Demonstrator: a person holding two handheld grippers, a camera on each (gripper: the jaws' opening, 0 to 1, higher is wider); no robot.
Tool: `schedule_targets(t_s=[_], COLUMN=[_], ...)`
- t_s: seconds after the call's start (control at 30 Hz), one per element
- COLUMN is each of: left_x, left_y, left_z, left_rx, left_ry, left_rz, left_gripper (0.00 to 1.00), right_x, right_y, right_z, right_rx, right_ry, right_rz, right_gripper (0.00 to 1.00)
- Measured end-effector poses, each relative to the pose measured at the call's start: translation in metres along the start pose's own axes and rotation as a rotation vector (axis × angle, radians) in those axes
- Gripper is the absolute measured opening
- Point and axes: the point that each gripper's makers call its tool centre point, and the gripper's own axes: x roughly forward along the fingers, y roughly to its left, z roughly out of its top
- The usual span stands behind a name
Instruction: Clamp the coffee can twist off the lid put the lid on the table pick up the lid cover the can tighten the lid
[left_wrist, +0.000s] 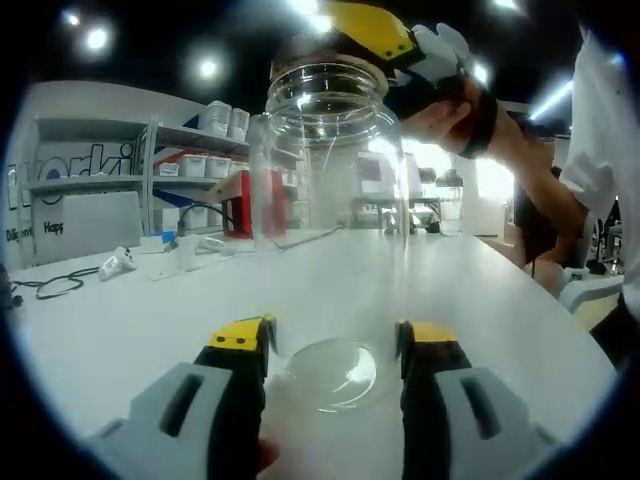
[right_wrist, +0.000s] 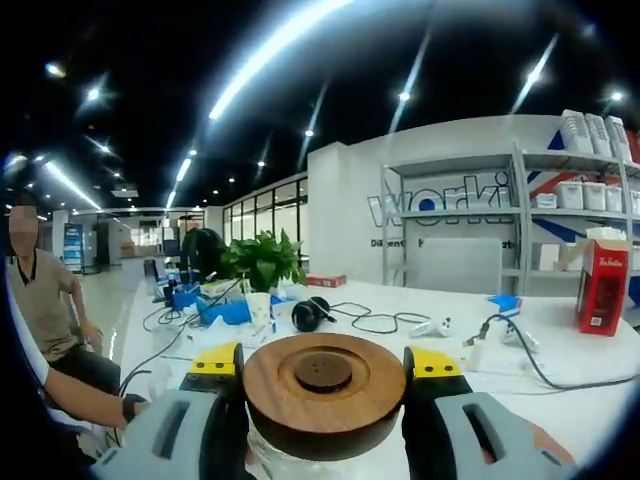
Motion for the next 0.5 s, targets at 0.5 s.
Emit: schedule_targets(t_s=[0.5], left_x=[0.000], left_y=[0.000], left_z=[0.000], left_rx=[0.002], left_ry=[0.001], left_rz=[0.003], left_gripper=[0.44], right_x=[0.011], right_y=[0.014], right_z=[-0.012], right_rx=[-0.031], right_ry=[0.041], right_rz=[0.039], right_gripper=[0.57])
